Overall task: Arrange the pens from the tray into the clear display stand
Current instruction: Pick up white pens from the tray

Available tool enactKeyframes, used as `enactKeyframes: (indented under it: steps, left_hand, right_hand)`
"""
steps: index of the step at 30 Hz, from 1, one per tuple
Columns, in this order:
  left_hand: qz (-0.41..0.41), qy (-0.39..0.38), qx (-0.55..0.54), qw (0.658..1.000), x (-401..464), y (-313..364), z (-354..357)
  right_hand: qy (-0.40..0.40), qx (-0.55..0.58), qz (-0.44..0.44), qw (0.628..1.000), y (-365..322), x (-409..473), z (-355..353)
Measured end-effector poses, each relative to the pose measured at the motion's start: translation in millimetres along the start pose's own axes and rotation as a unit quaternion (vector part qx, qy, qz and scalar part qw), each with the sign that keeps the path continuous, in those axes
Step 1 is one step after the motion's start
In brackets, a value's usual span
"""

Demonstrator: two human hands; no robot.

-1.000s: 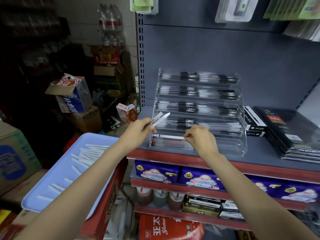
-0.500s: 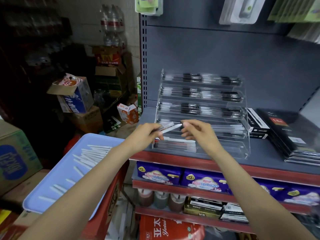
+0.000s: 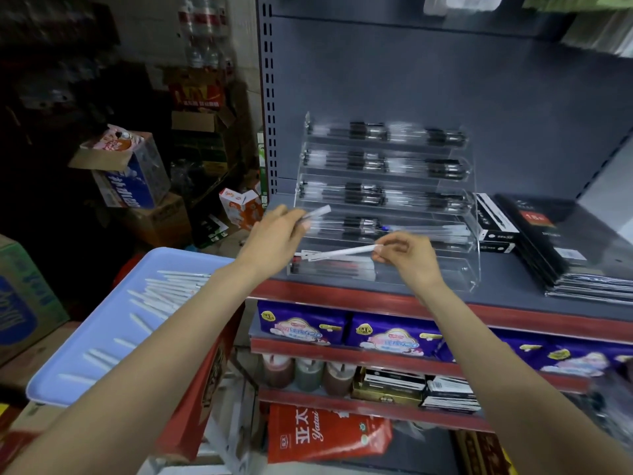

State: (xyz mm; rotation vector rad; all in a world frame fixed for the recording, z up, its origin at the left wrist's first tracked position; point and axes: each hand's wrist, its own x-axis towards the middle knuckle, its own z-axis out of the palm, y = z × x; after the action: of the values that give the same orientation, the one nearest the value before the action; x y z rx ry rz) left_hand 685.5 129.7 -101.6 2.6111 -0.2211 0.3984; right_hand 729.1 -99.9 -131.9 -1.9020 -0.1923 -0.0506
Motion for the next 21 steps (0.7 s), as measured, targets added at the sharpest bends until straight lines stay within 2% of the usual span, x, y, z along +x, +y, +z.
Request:
enactKeyframes:
  steps: [4,8,15,17,18,21]
  left_hand:
    - [-0.02,-0.012,-0.024,0.999,-2.1,1.8,1.3]
    - [-0.004,-0.019,-0.053,0.998,-6.5,-2.8,1.1]
    - [-0.023,0.023,-0.137,0.99,-12.6,-1.8,-2.9]
    - [-0.017,0.018,-0.135,0.991,-13.1,-0.2,-2.8]
    - [-0.012,0.014,-0.133,0.991,-13.1,0.6,-2.4]
    - [-0.001,0.002,-0.131,0.991,-11.9,3.3,2.0]
  right_hand:
    - [0.01,-0.113,-0.031,0.993,3.8,1.3,7.0]
    - [-0.035,-0.296,-0.079,0.951,2.9,3.2,11.8]
    - [-0.075,-0.422,-0.08,0.9,-1.7,6.5,17.1]
    - [-0.072,-0.413,-0.096,0.903,-4.3,6.7,17.9]
    - [-0.06,-0.376,-0.107,0.918,-8.2,5.3,18.5]
    - [-0.052,-0.145,-0.102,0.983,-30.0,-5.4,21.1]
